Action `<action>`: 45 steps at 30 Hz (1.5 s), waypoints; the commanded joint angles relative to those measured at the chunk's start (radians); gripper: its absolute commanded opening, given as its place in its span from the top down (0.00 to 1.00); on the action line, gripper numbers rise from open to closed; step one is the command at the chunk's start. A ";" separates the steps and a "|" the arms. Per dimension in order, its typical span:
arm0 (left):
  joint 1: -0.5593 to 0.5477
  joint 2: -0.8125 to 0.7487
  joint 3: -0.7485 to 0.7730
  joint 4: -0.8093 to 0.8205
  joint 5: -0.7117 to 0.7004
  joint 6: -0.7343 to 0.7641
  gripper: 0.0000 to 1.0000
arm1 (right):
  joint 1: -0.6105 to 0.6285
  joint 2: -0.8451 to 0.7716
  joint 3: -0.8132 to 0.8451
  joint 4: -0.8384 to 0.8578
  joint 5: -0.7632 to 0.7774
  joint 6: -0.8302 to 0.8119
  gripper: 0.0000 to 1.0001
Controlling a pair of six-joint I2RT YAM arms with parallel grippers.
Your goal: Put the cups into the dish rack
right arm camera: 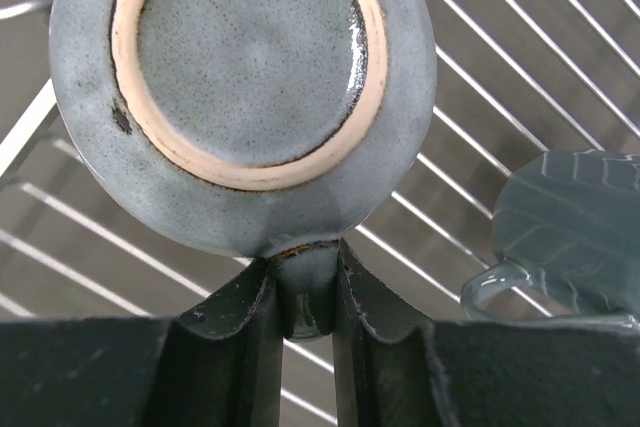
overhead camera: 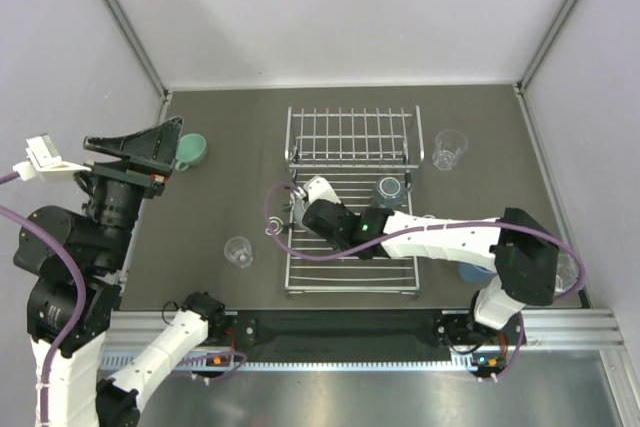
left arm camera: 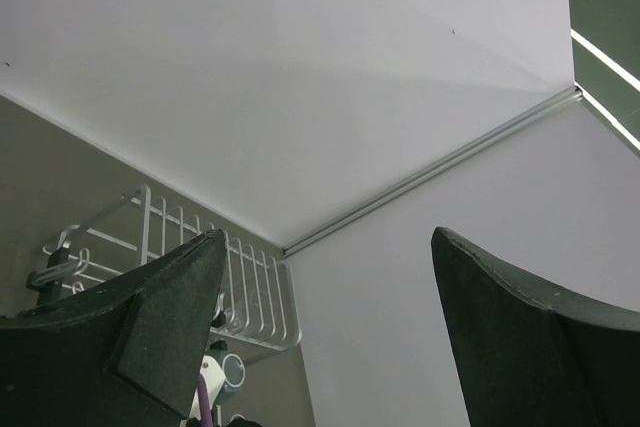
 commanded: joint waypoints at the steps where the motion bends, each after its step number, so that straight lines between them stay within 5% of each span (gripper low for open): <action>1: -0.005 -0.008 0.009 0.000 -0.022 0.039 0.11 | -0.018 -0.009 0.060 0.161 0.080 0.040 1.00; 45: -0.010 0.020 -0.014 0.027 0.032 0.036 0.14 | -0.064 0.147 0.099 0.253 0.281 0.182 0.96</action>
